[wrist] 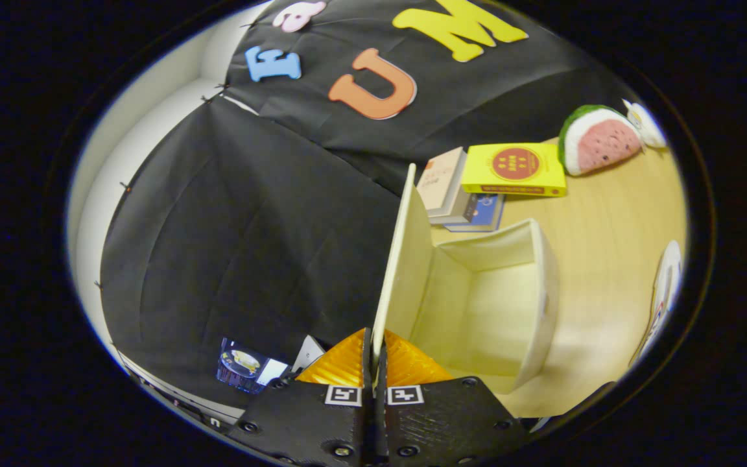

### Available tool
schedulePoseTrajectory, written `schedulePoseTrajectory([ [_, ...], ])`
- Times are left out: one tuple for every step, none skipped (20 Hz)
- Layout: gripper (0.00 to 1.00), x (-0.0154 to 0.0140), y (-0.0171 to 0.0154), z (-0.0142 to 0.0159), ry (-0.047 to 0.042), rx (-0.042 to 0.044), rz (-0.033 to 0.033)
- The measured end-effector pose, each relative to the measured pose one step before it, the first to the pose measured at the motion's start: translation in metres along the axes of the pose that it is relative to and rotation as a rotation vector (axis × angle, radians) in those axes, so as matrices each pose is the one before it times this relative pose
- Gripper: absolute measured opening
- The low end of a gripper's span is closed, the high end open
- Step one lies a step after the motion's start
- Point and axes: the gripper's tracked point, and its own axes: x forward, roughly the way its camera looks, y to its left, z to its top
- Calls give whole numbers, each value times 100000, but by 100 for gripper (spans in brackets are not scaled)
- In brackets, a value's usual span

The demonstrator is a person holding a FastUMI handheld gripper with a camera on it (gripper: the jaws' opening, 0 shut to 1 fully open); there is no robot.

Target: Open the storage box then place both shoes into the box .Put the left shoe in first, then the right shoe, with the right side of both shoes facing outward in a uniform manner.

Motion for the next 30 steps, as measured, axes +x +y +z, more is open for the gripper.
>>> schedulePoseTrajectory([
  [0, 1003, 1172, 130, 205, -4060, -39],
  [0, 643, 1138, 67, 23, -3623, -97],
  [0, 969, 1022, 219, 408, -3461, -316],
  [1, 1149, 1034, -19, 215, -3949, -123],
  [2, 929, 775, 111, 340, -3042, -484],
  [4, 903, 540, 59, 530, -3824, -1327],
  [15, 860, 869, 188, -838, -3882, -128],
  [28, 783, 440, 334, -1003, -4294, -2095],
  [40, 956, 278, 132, -117, -4700, -2835],
  [53, -193, 174, -49, -588, -3945, -2740],
  [66, 237, 336, 253, -1387, -3224, -1397],
  [79, -4, 374, -100, -1689, -2587, -835],
  [91, -65, 183, 69, -1522, -1815, -1053],
  [93, -274, 25, -139, -925, -1448, -144],
  [94, -213, -27, 85, -649, -855, -423],
  [94, -166, -119, 6, -436, -856, -7],
  [94, -421, -201, 150, -676, -592, -688],
  [94, -426, -505, 233, -1329, -796, -647],
  [95, -480, -726, 403, -1829, -1064, -1704],
  [95, -488, -955, 377, -2161, -1020, -1871],
  [94, -682, -1091, 401, -2153, -944, -1935],
  [95, -763, -1280, 130, -2338, -553, -2747],
  [94, -770, -1429, 145, -1420, -560, -2445],
  [95, -560, -1548, -158, -1115, -319, -2930],
  [95, -831, -1655, 3, -1114, -542, -2481],
  [94, -1091, -1762, -44, -1436, -1151, -2406],
  [95, -1149, -1846, 112, -2029, -1724, -2988],
  [95, -1196, -2086, 102, -2362, -905, -3079],
  [95, -1049, -2120, 165, -2066, -24, -2395],
  [95, -1024, -1959, -266, -1322, 205, -2615],
])
